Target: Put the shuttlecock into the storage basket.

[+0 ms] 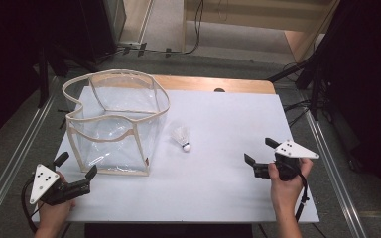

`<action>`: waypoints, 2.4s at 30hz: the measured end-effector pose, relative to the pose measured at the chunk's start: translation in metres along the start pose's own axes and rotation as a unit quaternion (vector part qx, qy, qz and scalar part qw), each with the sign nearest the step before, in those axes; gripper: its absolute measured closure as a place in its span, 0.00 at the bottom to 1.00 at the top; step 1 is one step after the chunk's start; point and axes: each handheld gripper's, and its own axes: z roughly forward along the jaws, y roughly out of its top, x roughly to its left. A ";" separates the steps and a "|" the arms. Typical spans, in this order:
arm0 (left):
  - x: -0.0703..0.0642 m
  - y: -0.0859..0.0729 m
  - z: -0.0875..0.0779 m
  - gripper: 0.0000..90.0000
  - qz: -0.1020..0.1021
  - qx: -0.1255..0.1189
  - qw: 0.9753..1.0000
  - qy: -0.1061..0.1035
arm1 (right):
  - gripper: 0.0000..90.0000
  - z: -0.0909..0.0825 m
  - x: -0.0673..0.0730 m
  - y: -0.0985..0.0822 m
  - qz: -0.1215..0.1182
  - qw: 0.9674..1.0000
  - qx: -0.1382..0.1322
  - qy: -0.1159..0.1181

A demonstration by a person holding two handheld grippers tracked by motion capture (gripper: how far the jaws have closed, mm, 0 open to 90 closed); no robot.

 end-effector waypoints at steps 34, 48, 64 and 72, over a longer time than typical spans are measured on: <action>-0.002 0.000 0.001 0.03 0.011 0.004 1.000 -0.001 | 0.05 0.049 0.019 0.060 -0.046 0.997 0.034 0.043; -0.002 0.000 0.001 0.03 0.011 0.004 1.000 0.000 | 0.05 0.068 0.028 0.076 -0.055 0.996 0.053 0.053; -0.002 0.000 0.001 0.03 0.011 0.004 1.000 -0.002 | 0.05 0.098 0.049 0.082 -0.071 0.992 0.073 0.071; -0.002 0.000 0.000 0.03 0.010 0.002 1.000 -0.003 | 0.05 0.111 0.059 0.085 -0.071 0.990 0.089 0.082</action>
